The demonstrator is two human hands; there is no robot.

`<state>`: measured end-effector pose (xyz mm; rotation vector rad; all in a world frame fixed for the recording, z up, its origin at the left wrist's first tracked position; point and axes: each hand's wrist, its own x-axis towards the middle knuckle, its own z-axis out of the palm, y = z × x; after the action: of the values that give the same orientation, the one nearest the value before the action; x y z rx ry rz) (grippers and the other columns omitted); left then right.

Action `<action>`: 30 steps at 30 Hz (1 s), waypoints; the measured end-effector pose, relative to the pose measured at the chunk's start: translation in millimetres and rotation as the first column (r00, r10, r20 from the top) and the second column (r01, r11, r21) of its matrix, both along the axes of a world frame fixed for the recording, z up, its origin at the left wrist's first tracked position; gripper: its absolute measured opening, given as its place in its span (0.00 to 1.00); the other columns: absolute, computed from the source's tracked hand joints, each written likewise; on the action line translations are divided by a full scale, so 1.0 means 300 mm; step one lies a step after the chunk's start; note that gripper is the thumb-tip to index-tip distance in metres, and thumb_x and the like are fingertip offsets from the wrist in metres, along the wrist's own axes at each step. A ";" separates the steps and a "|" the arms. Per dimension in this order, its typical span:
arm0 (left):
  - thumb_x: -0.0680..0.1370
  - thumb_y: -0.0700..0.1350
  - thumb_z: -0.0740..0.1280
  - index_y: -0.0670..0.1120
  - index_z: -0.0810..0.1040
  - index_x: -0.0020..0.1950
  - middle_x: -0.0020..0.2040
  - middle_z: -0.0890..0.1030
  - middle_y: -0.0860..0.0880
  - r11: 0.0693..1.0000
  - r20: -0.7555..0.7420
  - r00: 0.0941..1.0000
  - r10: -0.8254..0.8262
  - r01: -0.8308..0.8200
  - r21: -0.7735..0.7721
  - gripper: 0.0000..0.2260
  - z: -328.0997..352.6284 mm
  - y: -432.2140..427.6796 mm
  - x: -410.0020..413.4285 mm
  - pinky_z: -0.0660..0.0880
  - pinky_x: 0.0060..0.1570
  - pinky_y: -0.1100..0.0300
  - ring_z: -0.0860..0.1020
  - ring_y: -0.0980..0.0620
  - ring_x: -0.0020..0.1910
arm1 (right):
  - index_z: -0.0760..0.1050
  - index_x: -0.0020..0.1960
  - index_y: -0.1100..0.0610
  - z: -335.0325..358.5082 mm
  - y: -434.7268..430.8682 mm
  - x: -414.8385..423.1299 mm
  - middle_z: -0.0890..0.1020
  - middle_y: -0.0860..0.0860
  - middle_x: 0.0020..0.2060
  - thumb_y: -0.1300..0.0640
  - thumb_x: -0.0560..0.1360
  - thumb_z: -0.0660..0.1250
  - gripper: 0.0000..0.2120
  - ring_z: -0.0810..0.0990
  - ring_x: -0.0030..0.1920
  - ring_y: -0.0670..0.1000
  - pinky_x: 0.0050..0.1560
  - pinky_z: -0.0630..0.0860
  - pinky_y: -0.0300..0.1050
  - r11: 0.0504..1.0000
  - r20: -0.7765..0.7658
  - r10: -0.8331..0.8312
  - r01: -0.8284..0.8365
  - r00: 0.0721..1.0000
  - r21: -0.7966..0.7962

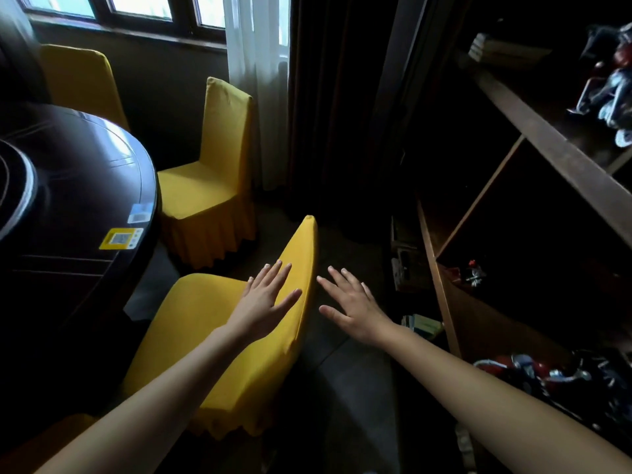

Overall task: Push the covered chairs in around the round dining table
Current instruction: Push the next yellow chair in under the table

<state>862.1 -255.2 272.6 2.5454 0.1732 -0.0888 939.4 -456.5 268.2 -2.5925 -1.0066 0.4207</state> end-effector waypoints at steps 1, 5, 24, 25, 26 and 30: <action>0.61 0.80 0.35 0.55 0.47 0.77 0.78 0.46 0.52 1.000 -0.002 1.000 0.007 -0.007 -0.008 0.49 -0.005 0.019 0.047 0.40 0.73 0.50 0.42 0.52 0.77 | 0.50 0.77 0.44 0.001 0.018 0.046 0.46 0.47 0.78 0.37 0.79 0.52 0.30 0.39 0.77 0.50 0.73 0.40 0.60 1.000 0.007 0.008 -0.008 1.000 -0.008; 0.61 0.79 0.35 0.55 0.47 0.77 0.78 0.45 0.51 1.000 -0.035 0.999 0.023 -0.023 -0.012 0.49 -0.024 0.051 0.194 0.40 0.73 0.50 0.42 0.51 0.77 | 0.49 0.77 0.45 -0.008 0.073 0.203 0.46 0.48 0.78 0.37 0.79 0.52 0.30 0.39 0.77 0.51 0.73 0.40 0.60 0.998 0.018 0.042 -0.042 0.999 -0.038; 0.59 0.80 0.34 0.55 0.48 0.77 0.78 0.48 0.52 0.867 -0.223 0.850 0.478 -0.497 -0.035 0.51 -0.165 0.035 0.275 0.43 0.74 0.47 0.45 0.51 0.77 | 0.53 0.75 0.39 -0.134 0.307 0.649 0.47 0.45 0.78 0.35 0.77 0.55 0.30 0.36 0.76 0.49 0.70 0.32 0.63 0.783 -0.029 0.613 -0.612 0.790 -0.111; 0.58 0.80 0.34 0.55 0.48 0.77 0.78 0.48 0.52 0.839 -0.236 0.820 0.521 -0.542 -0.032 0.52 -0.168 0.019 0.264 0.43 0.74 0.47 0.45 0.51 0.77 | 0.54 0.75 0.39 -0.129 0.324 0.671 0.47 0.45 0.78 0.34 0.76 0.55 0.30 0.36 0.76 0.49 0.69 0.32 0.64 0.751 -0.028 0.651 -0.649 0.758 -0.121; 0.57 0.81 0.33 0.55 0.48 0.77 0.78 0.48 0.53 0.809 -0.250 0.789 0.561 -0.586 -0.034 0.53 -0.172 0.005 0.254 0.43 0.74 0.47 0.45 0.52 0.77 | 0.54 0.75 0.39 -0.121 0.341 0.694 0.48 0.45 0.78 0.34 0.76 0.55 0.30 0.36 0.76 0.49 0.69 0.32 0.66 0.720 -0.029 0.685 -0.683 0.728 -0.126; 0.56 0.81 0.34 0.55 0.48 0.77 0.78 0.49 0.53 0.702 -0.304 0.687 0.660 -0.708 -0.076 0.54 -0.156 -0.085 0.220 0.44 0.74 0.49 0.47 0.53 0.77 | 0.63 0.72 0.40 -0.097 0.400 0.757 0.53 0.45 0.77 0.30 0.72 0.57 0.31 0.38 0.77 0.49 0.71 0.33 0.66 0.593 -0.088 0.793 -0.797 0.603 -0.119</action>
<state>928.2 -280.7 225.8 2.1043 1.1617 -0.1279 1166.4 -336.6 239.2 -2.0627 -2.1957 0.7517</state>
